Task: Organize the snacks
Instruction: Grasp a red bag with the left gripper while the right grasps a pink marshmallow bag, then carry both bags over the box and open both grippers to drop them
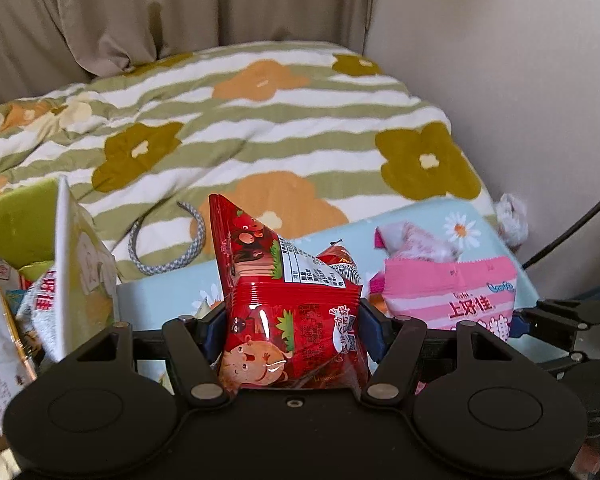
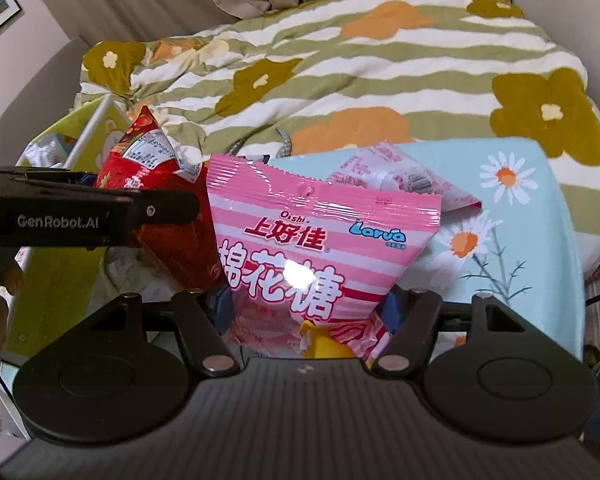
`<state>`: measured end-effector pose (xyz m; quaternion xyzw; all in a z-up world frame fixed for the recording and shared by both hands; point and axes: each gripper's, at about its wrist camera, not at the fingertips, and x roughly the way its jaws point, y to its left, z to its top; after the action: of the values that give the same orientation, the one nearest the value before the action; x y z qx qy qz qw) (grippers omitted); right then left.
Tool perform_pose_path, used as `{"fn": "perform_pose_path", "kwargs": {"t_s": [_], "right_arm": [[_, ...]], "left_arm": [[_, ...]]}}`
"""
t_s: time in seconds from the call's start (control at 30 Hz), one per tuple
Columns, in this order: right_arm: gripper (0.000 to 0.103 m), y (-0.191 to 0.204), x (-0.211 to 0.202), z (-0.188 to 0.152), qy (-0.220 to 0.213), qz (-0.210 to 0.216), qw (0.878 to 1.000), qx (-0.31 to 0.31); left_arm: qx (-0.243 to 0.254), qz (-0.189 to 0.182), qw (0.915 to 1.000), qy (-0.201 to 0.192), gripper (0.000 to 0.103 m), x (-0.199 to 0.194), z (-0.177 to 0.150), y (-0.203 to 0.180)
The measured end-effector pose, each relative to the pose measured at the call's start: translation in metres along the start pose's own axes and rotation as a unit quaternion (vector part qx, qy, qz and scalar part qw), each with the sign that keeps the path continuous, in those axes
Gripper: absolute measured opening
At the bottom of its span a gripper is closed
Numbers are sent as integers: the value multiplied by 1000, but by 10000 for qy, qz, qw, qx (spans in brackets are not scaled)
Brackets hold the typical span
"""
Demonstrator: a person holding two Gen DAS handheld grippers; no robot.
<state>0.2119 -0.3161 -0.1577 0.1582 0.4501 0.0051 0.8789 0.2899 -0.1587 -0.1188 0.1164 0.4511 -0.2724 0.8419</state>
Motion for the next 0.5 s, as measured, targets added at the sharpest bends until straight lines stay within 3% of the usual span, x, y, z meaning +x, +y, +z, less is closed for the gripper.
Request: {"fn": "perform_pose_path", "kwargs": {"t_s": [0.27, 0.5], "right_arm": [[83, 4, -48, 4, -263, 101, 9989, -373], [83, 17, -84, 17, -449, 390, 9949, -811]], "left_arm": [[-356, 204, 9976, -552, 68, -55, -6, -17], [-898, 696, 9889, -962, 68, -111, -18, -18]]}}
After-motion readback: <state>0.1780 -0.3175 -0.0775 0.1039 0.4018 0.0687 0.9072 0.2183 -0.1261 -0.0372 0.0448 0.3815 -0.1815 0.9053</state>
